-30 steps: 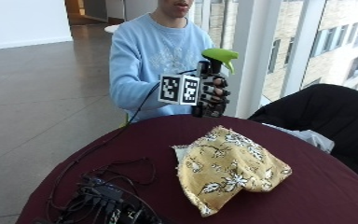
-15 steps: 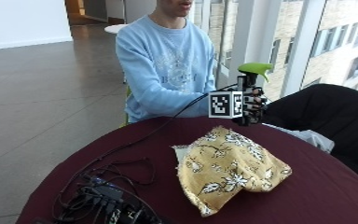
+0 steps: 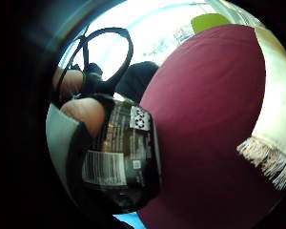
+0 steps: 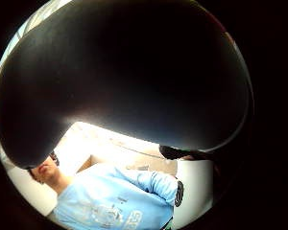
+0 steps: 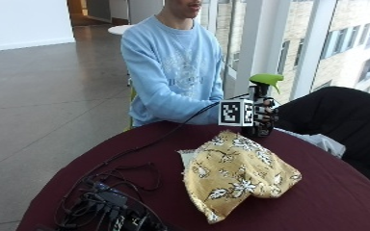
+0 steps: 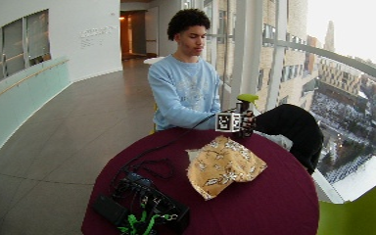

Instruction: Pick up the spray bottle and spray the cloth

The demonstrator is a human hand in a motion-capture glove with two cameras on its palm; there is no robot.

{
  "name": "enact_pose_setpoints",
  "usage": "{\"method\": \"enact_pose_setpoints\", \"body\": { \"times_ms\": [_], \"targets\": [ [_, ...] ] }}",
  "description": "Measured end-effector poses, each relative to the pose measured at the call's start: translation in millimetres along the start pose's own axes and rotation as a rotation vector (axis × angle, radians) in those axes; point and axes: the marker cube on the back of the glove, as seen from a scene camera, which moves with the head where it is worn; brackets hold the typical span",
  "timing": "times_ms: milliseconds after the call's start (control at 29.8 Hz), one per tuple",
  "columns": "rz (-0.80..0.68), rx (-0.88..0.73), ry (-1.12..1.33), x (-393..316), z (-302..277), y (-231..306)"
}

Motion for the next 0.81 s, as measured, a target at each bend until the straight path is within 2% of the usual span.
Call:
{"method": "enact_pose_setpoints", "body": {
  "times_ms": [336, 571, 806],
  "targets": [
    [0.052, -0.085, 0.041, -5, -5, 24],
    [0.020, -0.107, 0.250, -25, -51, 90],
    [0.012, -0.036, 0.384, -52, -117, 161]
  ]
}}
